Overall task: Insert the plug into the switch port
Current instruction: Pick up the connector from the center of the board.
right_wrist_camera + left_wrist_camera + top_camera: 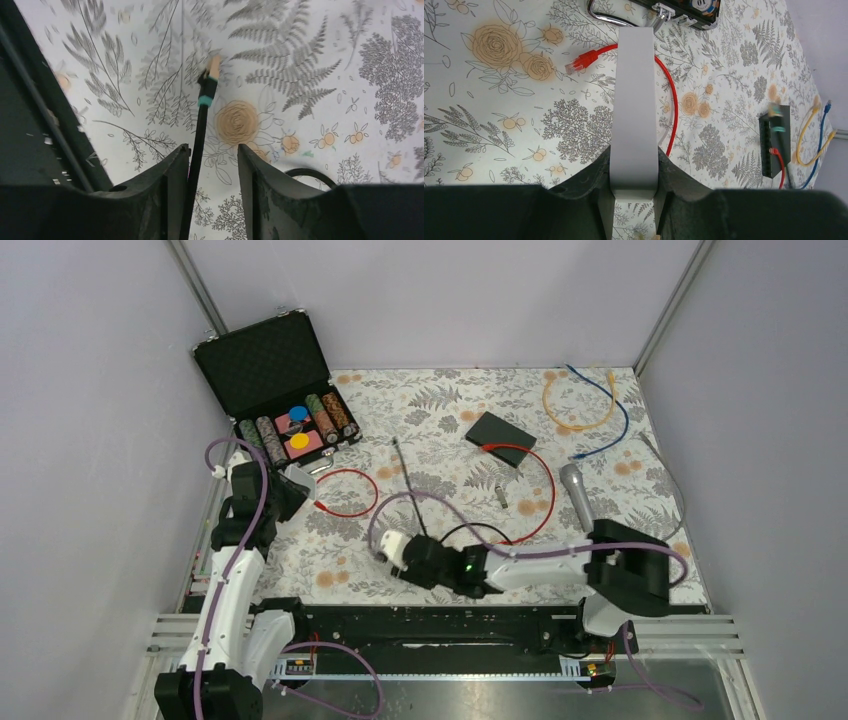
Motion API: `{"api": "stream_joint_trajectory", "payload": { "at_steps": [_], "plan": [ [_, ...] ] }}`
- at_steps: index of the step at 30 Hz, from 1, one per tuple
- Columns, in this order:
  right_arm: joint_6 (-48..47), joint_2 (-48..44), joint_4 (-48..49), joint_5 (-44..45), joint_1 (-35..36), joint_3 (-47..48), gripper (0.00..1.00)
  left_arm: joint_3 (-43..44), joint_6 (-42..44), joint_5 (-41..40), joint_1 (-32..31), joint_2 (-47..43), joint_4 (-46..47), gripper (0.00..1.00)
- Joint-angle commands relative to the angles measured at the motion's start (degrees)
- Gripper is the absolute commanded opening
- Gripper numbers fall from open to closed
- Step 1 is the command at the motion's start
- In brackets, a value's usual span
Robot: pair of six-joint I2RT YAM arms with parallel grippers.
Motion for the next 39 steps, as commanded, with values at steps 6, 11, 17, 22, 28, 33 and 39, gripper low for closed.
{"api": "stream_joint_trajectory", "payload": {
  "at_steps": [6,11,17,22,28,33,39],
  "plan": [
    [11.69,-12.41,6.99,-21.92,-11.40,-2.33,0.47,-0.91,1.45,2.56,0.40,-0.93,3.79,0.00],
    [11.60,-7.98,1.70,-27.13,-11.45,3.04,0.47,-0.48,2.16,1.72,0.48,-0.97,2.37,0.00],
    [14.75,-7.08,3.80,-28.33,-11.49,3.05,0.42,0.58,3.61,0.59,1.48,-1.81,0.33,0.00],
    [18.16,-3.51,3.00,-28.65,-11.05,6.83,0.38,0.23,4.32,-1.94,1.68,-2.96,-0.03,0.00],
    [25.75,1.15,1.65,-24.41,-10.52,9.23,0.27,0.06,4.45,-0.97,1.76,-2.60,-0.39,0.00],
    [28.62,2.68,2.17,-20.67,-10.68,6.93,0.29,-0.13,4.93,-0.90,1.92,-2.80,-0.23,0.00],
    [26.14,5.93,0.96,-17.57,-10.77,9.45,0.37,-0.21,5.06,-0.23,1.94,-2.25,-0.03,0.00]
  ]
}}
